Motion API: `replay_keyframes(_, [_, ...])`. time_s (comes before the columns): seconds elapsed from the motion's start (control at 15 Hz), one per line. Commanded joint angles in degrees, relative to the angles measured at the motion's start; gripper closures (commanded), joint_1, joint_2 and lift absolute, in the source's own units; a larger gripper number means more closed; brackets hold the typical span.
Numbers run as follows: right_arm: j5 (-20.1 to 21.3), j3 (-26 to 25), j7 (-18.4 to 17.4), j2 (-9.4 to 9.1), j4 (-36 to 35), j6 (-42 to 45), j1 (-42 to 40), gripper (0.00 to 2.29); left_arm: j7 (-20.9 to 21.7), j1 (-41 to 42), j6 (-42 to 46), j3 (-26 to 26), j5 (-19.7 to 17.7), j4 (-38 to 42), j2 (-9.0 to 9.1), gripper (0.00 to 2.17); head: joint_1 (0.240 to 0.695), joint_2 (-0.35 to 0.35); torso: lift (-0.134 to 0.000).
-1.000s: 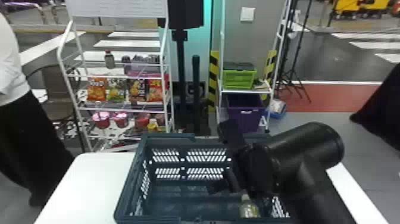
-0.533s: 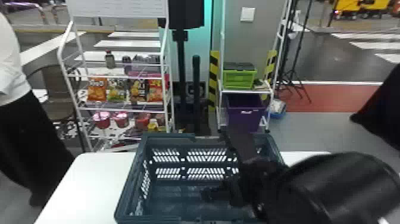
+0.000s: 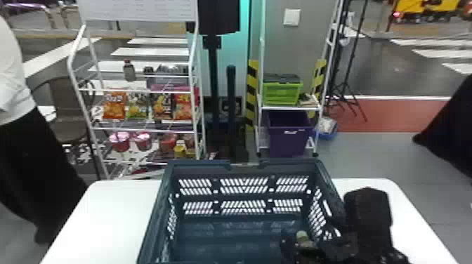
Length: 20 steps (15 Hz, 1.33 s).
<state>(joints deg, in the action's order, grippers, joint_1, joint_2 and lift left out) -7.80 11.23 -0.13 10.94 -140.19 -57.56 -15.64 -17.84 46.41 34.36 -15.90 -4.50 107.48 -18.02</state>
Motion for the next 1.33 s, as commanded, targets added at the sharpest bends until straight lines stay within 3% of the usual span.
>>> replay_keyframes(0.0, [-0.02,-0.77,0.48,0.58,0.88,8.20,-3.52,0.03,0.00,-0.18,-0.05,-0.09,0.02,-0.17,0.00,2.14,0.499,0.000,0.000])
replay_keyframes(0.27, [-0.11,-1.65,2.06,0.67,3.25,21.03,-8.18,0.03,-0.09,-0.71,0.13,-0.09,-0.25,-1.58,0.44,2.14,0.499,0.000,0.000])
replay_keyframes(0.53, [-2.39,-8.68,4.44,0.58,9.49,53.73,-18.73,0.03,-0.36,-1.06,-0.22,0.00,-0.69,-1.31,0.44,2.14,0.499,0.000,0.000])
replay_keyframes(0.73, [-3.71,-12.90,5.40,0.31,14.33,64.63,-24.17,0.03,-0.36,-1.58,-1.81,0.08,-1.13,-1.05,0.35,2.14,0.499,0.000,0.000])
replay_keyframes(0.87, [-6.26,-14.65,5.49,0.31,17.40,68.67,-25.67,0.03,-0.36,-2.29,-4.62,0.00,-1.30,-0.78,0.18,2.14,0.499,0.000,0.000])
replay_keyframes(1.27, [-7.84,-14.92,5.93,0.49,22.50,72.19,-25.84,0.03,-0.36,-3.69,-11.30,-0.09,-1.21,0.71,0.18,2.14,0.499,0.000,0.000])
